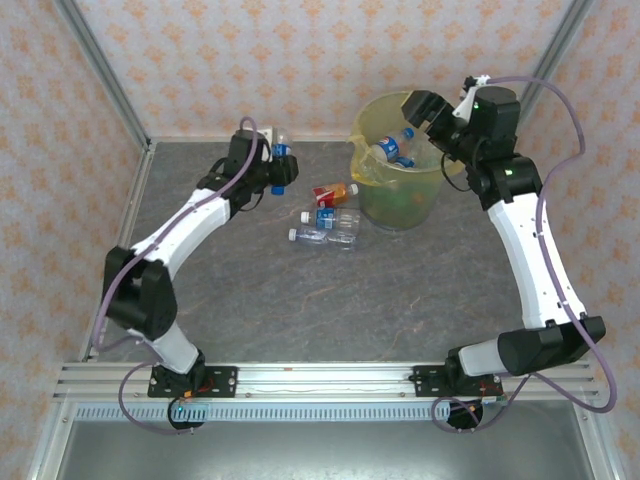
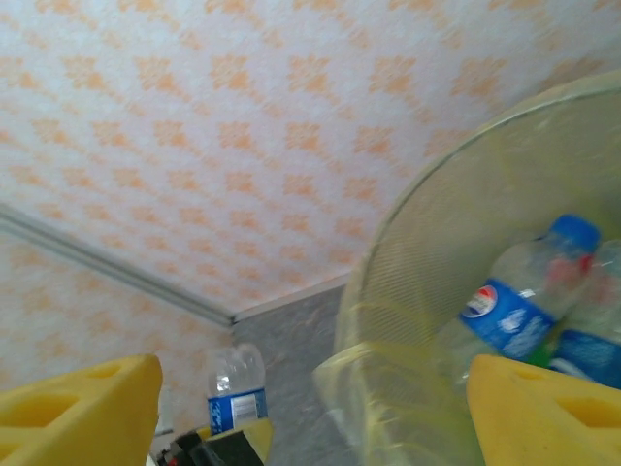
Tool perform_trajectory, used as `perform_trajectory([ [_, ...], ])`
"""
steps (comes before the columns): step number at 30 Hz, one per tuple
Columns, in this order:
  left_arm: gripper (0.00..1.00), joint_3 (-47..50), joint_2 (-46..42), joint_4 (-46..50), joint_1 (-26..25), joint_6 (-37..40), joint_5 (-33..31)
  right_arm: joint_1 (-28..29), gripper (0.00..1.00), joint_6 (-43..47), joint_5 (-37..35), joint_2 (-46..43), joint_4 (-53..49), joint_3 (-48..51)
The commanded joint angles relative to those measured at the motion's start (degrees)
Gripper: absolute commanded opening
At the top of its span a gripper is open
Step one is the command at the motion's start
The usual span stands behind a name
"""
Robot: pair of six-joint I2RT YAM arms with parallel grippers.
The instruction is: Put the plastic bottles in the bin
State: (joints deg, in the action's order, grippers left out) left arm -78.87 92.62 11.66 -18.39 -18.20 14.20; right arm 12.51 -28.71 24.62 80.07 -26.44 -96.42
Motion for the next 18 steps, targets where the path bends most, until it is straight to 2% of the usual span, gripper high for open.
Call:
perform_trajectory([
  [1,0.53,1.90,-5.30,-3.20,-1.93,2.53,4.42,4.58,0.81,-0.66,4.51,2.35,2.28,-2.73],
  [9,0.53,5.13,-15.06,-7.99,-6.08,5.81,9.70,13.23,0.78,0.71,7.27,10.05,-0.66,-10.83],
  [18,0.53,5.80,-17.25,-7.97,-7.61,7.18,13.56,18.13,0.79,1.80,11.71,14.71,-2.26,-15.22],
])
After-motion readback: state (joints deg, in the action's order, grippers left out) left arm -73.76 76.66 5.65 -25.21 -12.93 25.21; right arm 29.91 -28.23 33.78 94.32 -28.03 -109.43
